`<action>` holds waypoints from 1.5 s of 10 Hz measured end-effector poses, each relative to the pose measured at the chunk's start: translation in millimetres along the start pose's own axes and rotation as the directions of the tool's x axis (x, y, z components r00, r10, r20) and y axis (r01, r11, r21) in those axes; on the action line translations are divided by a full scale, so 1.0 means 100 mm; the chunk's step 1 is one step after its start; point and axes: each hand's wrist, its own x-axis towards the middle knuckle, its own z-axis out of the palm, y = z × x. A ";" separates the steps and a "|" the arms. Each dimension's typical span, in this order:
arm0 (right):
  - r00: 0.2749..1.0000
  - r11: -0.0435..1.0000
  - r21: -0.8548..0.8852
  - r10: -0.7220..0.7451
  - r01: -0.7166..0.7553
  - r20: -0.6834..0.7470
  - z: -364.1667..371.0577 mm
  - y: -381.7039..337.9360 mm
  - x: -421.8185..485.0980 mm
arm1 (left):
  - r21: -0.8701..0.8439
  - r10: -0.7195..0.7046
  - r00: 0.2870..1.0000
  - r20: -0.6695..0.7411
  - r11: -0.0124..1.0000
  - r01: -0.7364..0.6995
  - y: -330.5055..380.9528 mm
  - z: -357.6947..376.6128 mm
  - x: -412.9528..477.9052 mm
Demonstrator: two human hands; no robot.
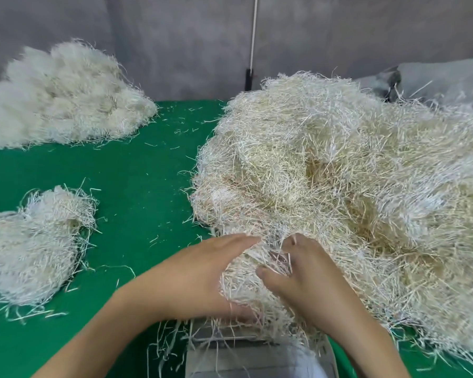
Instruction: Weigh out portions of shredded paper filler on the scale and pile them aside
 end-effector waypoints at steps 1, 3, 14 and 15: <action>1.000 0.999 -0.035 -0.001 0.001 0.011 -0.05 0.03 -0.03 | 0.010 -0.012 0.997 -0.073 1.000 0.012 -0.02 0.09 0.04; 0.990 0.968 0.228 -0.083 0.108 -0.115 -0.30 -0.08 -0.19 | 0.027 -0.014 0.946 -0.325 0.999 0.024 0.15 0.04 0.18; 0.985 0.686 0.720 0.032 0.100 -0.168 0.00 -0.55 0.03 | -0.938 -0.448 0.825 -0.345 0.163 -0.304 0.59 -0.16 0.27; 0.994 0.728 0.680 -0.030 0.092 -0.102 -0.08 -0.41 -0.13 | -0.886 -0.535 0.722 -0.438 0.393 -0.246 0.57 -0.27 0.18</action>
